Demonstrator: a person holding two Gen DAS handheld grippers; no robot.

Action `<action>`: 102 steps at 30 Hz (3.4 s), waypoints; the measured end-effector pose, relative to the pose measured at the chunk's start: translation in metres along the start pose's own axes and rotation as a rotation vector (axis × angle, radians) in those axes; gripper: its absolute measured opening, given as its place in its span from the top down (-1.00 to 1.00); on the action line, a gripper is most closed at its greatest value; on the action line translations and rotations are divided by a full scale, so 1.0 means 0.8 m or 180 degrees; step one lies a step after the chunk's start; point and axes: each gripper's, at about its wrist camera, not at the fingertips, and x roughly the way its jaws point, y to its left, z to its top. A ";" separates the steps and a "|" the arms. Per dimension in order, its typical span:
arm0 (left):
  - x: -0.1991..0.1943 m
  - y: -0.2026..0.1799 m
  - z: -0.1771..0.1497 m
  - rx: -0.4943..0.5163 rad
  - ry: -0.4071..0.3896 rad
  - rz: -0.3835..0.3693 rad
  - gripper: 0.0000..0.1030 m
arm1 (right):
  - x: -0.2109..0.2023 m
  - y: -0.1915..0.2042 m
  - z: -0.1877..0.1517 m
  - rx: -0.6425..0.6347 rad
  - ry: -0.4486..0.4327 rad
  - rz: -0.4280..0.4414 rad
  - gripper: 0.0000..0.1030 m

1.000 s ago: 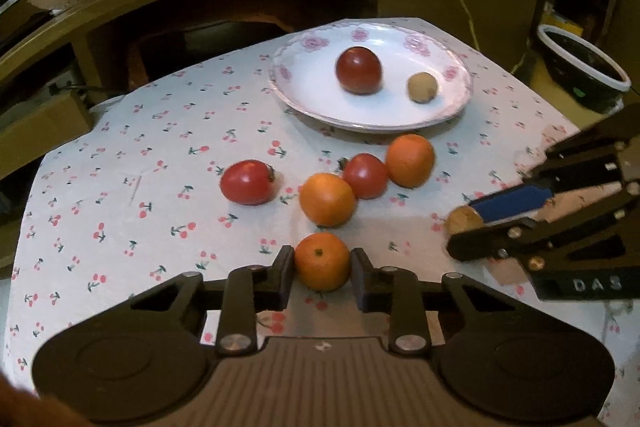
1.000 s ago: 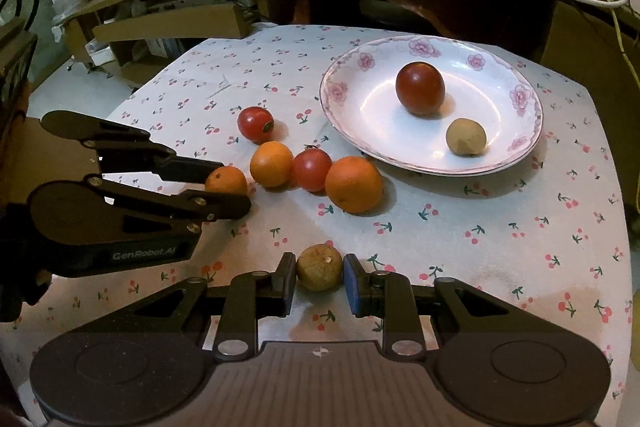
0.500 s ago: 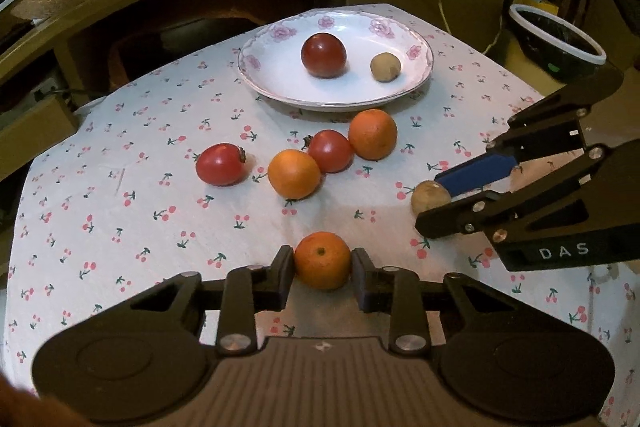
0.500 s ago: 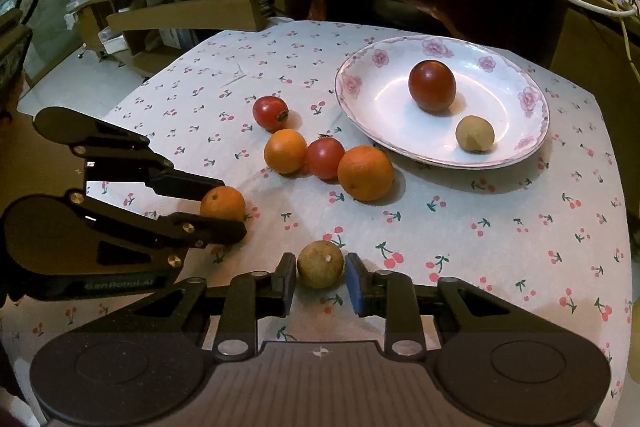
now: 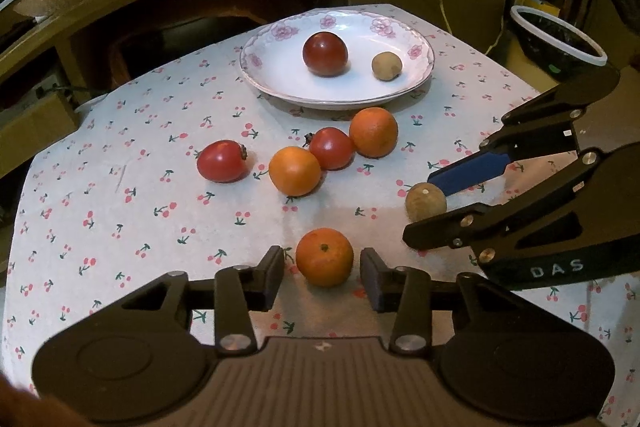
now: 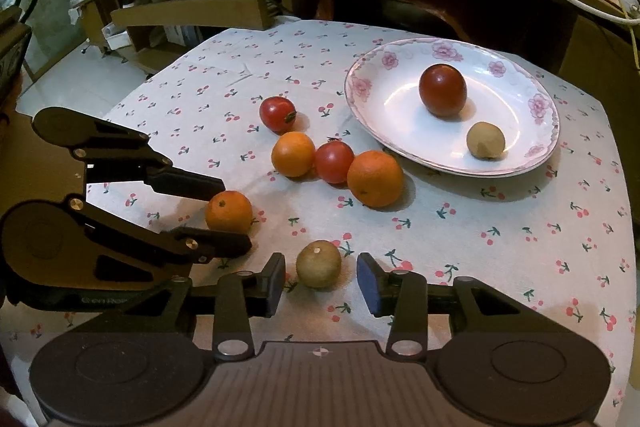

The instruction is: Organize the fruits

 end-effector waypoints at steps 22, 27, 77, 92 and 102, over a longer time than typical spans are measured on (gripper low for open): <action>-0.012 -0.003 0.036 -0.0092 -0.0140 -0.0024 0.31 | -0.014 -0.009 0.014 0.0204 -0.0042 -0.0015 0.52; -0.010 -0.005 0.053 -0.0106 -0.0205 0.0007 0.32 | -0.022 -0.020 0.025 0.0283 -0.0151 -0.0057 0.52; 0.046 0.014 0.128 -0.0135 -0.0369 0.0127 0.28 | 0.009 -0.097 0.069 0.0730 -0.0339 -0.0486 0.36; 0.017 0.012 0.122 -0.0093 -0.0467 0.0146 0.25 | -0.011 -0.092 0.064 0.0722 -0.0427 -0.0469 0.35; -0.011 0.007 0.098 -0.0020 -0.0443 0.0143 0.21 | -0.023 -0.073 0.055 0.0575 -0.0398 -0.0290 0.28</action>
